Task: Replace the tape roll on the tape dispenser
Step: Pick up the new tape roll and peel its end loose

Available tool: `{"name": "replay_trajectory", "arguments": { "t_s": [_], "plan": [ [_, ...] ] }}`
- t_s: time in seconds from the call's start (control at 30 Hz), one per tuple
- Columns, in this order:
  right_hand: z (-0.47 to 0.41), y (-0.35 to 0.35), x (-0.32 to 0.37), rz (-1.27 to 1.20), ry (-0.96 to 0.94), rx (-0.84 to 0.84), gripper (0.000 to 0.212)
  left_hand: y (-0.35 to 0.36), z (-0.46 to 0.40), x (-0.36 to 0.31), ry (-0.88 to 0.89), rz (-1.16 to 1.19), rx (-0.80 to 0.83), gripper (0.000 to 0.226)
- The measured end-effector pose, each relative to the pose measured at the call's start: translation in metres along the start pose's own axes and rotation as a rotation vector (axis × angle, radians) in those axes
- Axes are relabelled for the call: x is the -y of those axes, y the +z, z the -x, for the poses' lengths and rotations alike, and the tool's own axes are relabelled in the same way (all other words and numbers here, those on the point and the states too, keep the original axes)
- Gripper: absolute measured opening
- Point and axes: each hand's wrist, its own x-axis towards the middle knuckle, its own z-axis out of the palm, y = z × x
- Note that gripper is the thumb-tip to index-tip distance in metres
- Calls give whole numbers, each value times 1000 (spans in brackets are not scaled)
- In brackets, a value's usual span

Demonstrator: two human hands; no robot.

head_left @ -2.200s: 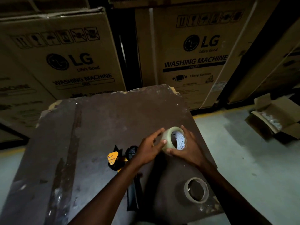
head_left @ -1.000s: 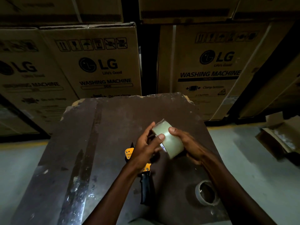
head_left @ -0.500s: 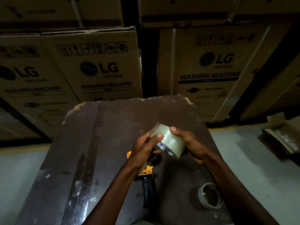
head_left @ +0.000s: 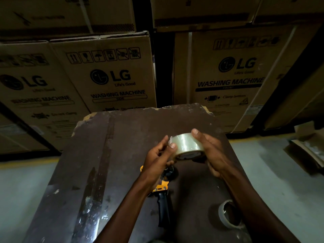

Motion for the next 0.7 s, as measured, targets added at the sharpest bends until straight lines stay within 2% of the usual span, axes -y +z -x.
{"name": "replay_trajectory", "arguments": {
  "t_s": [0.07,0.13,0.3,0.37,0.5,0.6,0.7],
  "plan": [
    [-4,0,3,-9,3,-45,67,2,1,4,6,-11,2,69],
    [-9,0,5,3,2,-74,72,4,2,7,38,-2,-6,56],
    [-15,1,0,-42,-93,-98,60,10,3,5,85,46,-74,28],
    [-16,0,-3,-48,-134,-41,50,10,4,4,91,53,-88,28],
    [-16,0,2,-48,-143,13,53,7,7,1,97,11,-80,35],
    [-15,-1,5,-32,-119,14,46,1,9,-4,117,-101,-24,42],
    [-15,-1,6,-12,-76,8,39,-5,10,-11,153,-243,27,35]
  ]
}}
